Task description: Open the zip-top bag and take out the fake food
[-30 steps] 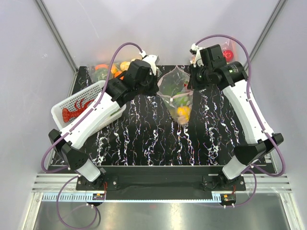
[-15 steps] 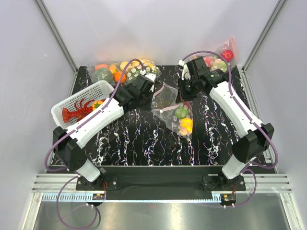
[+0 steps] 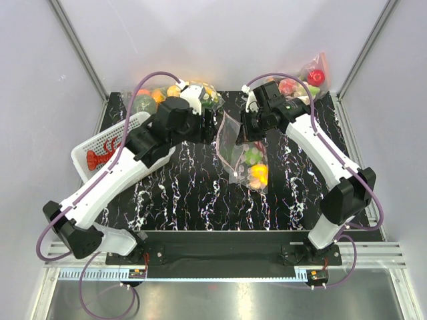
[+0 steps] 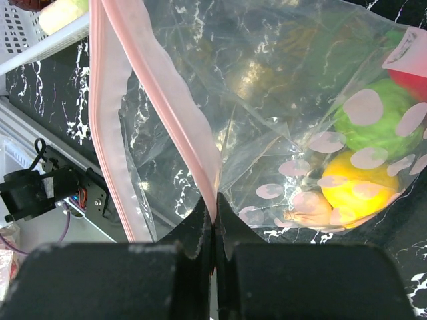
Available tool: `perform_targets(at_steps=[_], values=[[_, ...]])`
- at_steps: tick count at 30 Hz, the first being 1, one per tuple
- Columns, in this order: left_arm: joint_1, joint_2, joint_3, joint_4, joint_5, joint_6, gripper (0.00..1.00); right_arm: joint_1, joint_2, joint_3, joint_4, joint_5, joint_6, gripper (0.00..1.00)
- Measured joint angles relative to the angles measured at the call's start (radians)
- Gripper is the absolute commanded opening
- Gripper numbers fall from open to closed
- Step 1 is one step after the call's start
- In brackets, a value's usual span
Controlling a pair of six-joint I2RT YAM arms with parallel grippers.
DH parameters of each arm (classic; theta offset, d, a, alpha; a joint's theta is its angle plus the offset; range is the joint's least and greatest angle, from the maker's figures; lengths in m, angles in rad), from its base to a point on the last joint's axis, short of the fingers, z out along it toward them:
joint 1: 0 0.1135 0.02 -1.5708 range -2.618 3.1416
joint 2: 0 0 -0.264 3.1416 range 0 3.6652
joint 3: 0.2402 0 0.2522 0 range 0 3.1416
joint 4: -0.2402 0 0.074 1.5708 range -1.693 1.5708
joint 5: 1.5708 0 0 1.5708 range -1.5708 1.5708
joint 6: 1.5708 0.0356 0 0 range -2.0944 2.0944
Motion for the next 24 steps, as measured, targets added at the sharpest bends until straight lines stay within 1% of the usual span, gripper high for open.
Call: perform_targets(at_steps=[3,6,13,18,24], values=[[0.003,-0.019,-0.004,0.079,0.084,-0.008,0.59,0.003,0.004,0.0,0.0,0.0,0.002,0.0],[0.003,-0.007,-0.029,0.149,0.17,-0.027,0.58,0.003,0.007,0.0,0.0,0.0,0.002,0.0],[0.003,0.081,-0.058,0.204,0.295,-0.056,0.57,0.004,0.008,0.0,0.001,-0.002,0.004,0.0],[0.003,0.12,-0.07,0.211,0.312,-0.063,0.54,0.005,0.008,0.0,0.002,-0.006,0.006,0.0],[0.008,0.129,-0.133,0.236,0.276,-0.095,0.53,0.01,0.008,0.0,0.002,-0.008,0.01,0.0]])
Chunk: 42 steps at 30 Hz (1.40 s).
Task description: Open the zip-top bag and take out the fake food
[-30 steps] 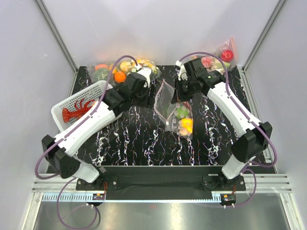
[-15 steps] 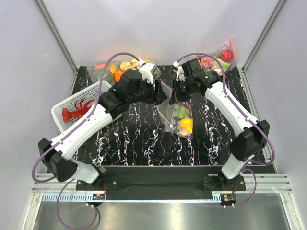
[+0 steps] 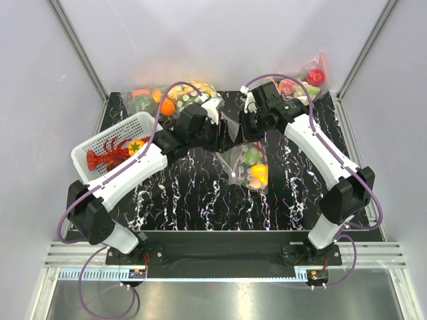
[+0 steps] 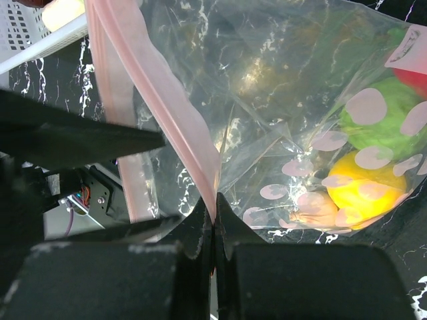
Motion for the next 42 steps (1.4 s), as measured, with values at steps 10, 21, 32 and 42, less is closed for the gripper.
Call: perform_targets(at_steps=[10,21,32,42], values=[[0.01,0.044,-0.059,0.035,-0.055,-0.034,0.53,0.001,-0.002,0.0,-0.002,0.0,0.005,0.0],[0.01,0.116,-0.121,0.117,-0.082,-0.019,0.57,0.008,-0.002,0.0,-0.003,-0.028,0.024,0.31],[0.01,0.125,-0.197,0.225,-0.011,0.005,0.59,-0.003,-0.068,0.035,-0.053,0.051,0.034,0.75],[0.017,0.166,-0.245,0.324,0.09,0.014,0.64,-0.29,-0.173,-0.169,0.033,0.069,0.057,0.74]])
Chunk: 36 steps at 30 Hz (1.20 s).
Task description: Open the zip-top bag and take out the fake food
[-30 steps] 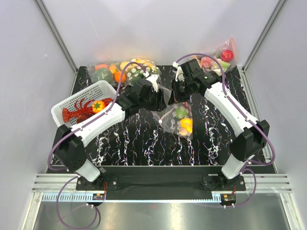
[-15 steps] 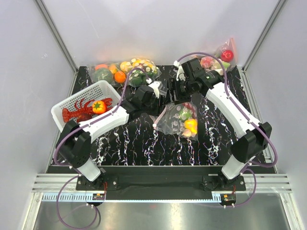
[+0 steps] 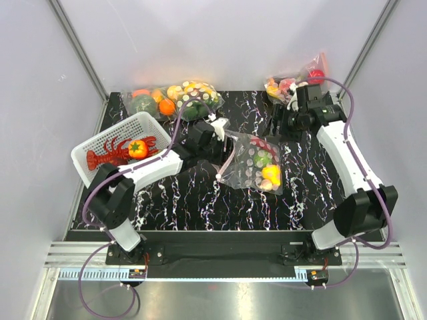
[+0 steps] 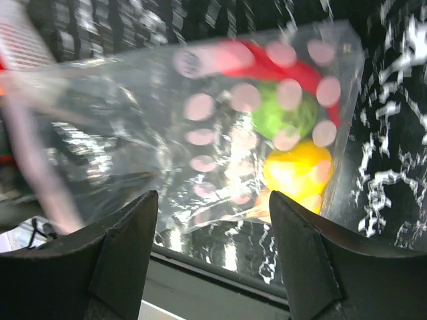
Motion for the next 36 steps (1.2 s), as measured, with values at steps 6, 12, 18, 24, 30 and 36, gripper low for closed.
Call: perform_targets(at_steps=[6,12,18,24,30,36], values=[[0.002,0.03,-0.032,0.067,0.079,0.002,0.65,-0.023,0.079,-0.166,0.064,0.013,0.016,0.71],[0.002,0.057,-0.047,0.118,0.124,0.002,0.65,-0.049,0.129,-0.248,0.113,0.056,0.03,0.66],[0.002,0.077,-0.048,0.135,0.138,0.002,0.65,-0.112,0.13,-0.285,0.156,0.092,0.042,0.59],[0.002,0.08,-0.048,0.137,0.145,0.002,0.66,-0.15,0.141,-0.311,0.193,0.124,0.045,0.47],[0.002,0.093,-0.048,0.137,0.15,0.002,0.66,-0.155,0.198,-0.314,0.228,0.158,0.041,0.43],[0.002,0.125,-0.048,0.137,0.16,0.003,0.66,-0.156,0.26,-0.342,0.259,0.161,0.032,0.4]])
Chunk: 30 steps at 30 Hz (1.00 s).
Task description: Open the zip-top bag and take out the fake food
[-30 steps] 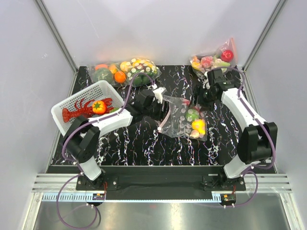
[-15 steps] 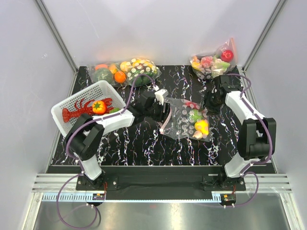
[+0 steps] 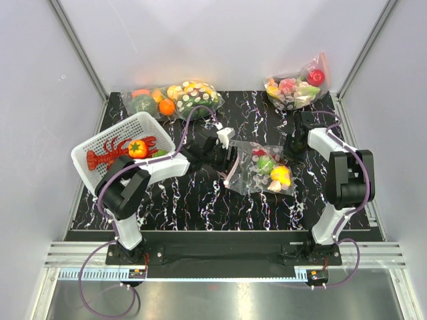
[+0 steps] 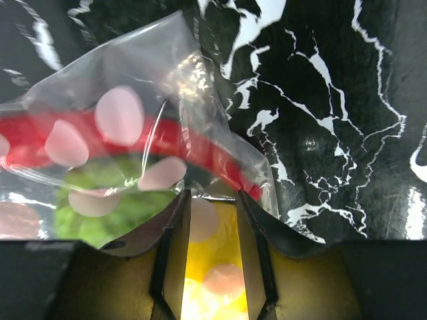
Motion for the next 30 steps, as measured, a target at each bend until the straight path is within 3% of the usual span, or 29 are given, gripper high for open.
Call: perform_targets(at_steps=[14,23,30], values=[[0.0,0.043,-0.001,0.008,0.007,0.003,0.66,0.012,0.064,-0.01,0.031,-0.045,-0.017,0.35],[0.0,0.053,-0.059,0.018,-0.01,0.009,0.66,0.129,0.064,-0.01,0.03,-0.06,-0.018,0.35],[0.0,0.068,-0.089,0.056,-0.02,0.009,0.66,0.198,0.067,-0.009,0.02,-0.064,-0.021,0.51]])
